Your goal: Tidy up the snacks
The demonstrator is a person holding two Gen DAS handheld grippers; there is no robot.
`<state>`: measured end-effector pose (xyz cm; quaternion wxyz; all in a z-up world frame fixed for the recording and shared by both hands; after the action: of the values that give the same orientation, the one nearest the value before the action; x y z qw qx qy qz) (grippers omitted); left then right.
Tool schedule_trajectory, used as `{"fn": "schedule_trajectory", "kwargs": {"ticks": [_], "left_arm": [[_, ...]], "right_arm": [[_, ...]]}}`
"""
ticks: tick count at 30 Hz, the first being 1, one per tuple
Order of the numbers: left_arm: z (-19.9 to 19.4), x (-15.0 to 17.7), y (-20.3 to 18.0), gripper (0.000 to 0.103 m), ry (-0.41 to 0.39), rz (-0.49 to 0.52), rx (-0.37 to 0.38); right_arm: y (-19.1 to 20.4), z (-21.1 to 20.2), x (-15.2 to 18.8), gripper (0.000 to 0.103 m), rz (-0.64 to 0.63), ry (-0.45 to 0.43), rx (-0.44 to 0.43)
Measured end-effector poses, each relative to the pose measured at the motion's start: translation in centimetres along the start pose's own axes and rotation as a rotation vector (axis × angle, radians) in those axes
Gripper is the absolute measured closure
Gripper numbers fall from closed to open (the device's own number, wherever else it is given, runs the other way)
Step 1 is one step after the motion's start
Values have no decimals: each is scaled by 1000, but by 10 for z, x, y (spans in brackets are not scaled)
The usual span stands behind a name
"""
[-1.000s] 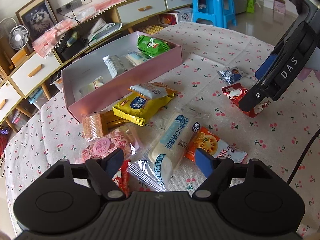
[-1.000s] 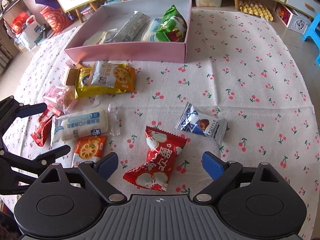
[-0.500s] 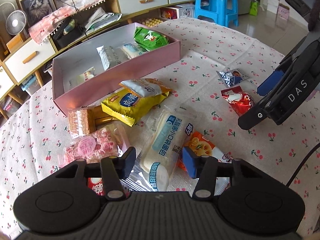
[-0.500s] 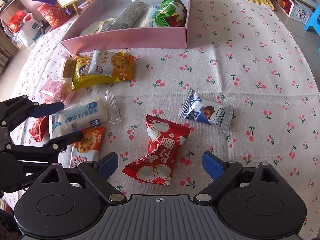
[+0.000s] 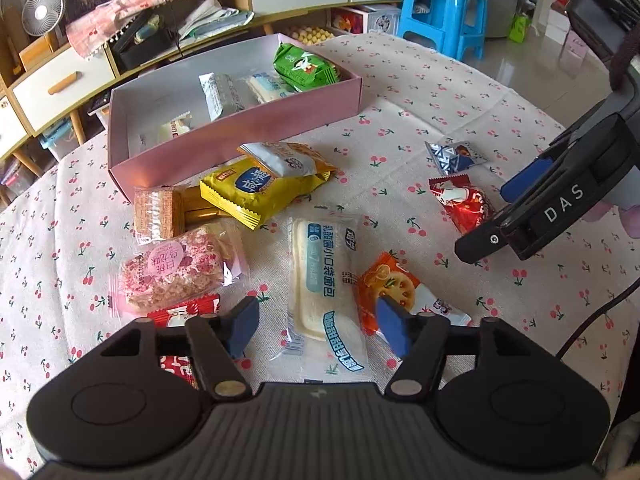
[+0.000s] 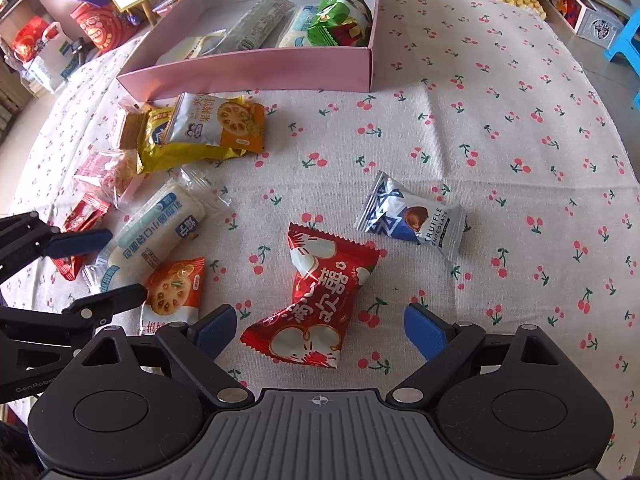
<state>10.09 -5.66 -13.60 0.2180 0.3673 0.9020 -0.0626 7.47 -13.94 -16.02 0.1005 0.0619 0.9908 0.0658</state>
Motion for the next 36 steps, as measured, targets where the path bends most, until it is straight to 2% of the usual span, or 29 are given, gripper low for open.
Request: {"fn": "schedule_trajectory", "kwargs": {"ticks": [5,10,11,15,17,19,20,29,36], "left_arm": [[10,-3,2,34,6,-33,-2],[14,-6,7,33,7,-122,30],[14,-6,8,36,8,-141,36],[14,-5,12,56,16,-179,27],[13,-5,15,64,15,-200,12],[12,-5,19,66,11,-247,15],[12,-5,21,67,8,-267,15],[6,-7,29,79,-10,-375,60],[-1,-8,33,80,-12,-439,114]], "right_arm": [[4,5,4,10,-18,14,9],[6,6,4,11,-44,3,36],[6,6,4,14,-47,-1,43],[4,4,2,25,-65,-25,82],[4,3,0,38,-77,-39,104],[3,2,-1,47,-81,-53,112],[3,1,-2,47,-81,-56,112],[4,-4,-5,54,-56,-76,72],[4,-11,-9,54,31,-61,-61]]}}
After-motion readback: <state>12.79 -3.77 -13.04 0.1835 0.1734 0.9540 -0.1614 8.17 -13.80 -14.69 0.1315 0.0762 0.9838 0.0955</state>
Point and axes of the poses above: each gripper's, at about its wrist camera, not at the fingertips, and z roughly the way its jaws point, y to its left, x to its underside, the point moved 9 cm from there along z, roughly the way its jaws point, and after that the axes turned 8 degrees about y, right-handed, at the moved point
